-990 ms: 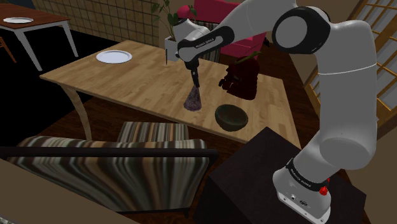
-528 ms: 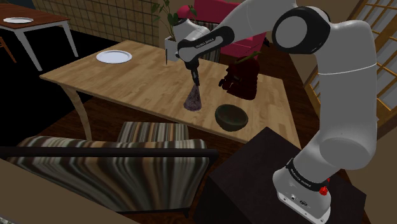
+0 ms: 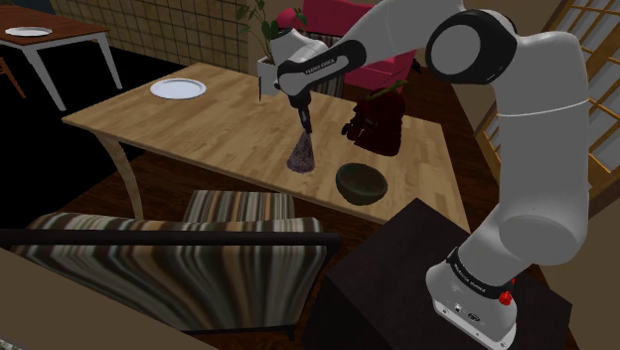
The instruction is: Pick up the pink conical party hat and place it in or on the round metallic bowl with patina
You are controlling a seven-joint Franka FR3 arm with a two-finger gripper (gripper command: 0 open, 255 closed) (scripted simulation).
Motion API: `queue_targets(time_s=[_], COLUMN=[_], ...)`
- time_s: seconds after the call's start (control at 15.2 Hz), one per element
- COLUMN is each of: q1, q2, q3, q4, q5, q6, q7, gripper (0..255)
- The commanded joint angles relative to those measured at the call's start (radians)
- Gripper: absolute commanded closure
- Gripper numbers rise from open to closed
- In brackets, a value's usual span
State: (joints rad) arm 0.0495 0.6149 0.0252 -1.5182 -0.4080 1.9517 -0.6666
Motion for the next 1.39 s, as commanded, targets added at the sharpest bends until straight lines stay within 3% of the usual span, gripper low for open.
queue_targets(time_s=[0.0,1.32], q1=[0.001,0.006], q2=[-0.01,-0.1], q3=[0.001,0.008], q4=[0.004,0.129], q5=[0.002,0.026], q6=[-0.013,-0.216], q7=[-0.004,-0.078], gripper=[255,255])
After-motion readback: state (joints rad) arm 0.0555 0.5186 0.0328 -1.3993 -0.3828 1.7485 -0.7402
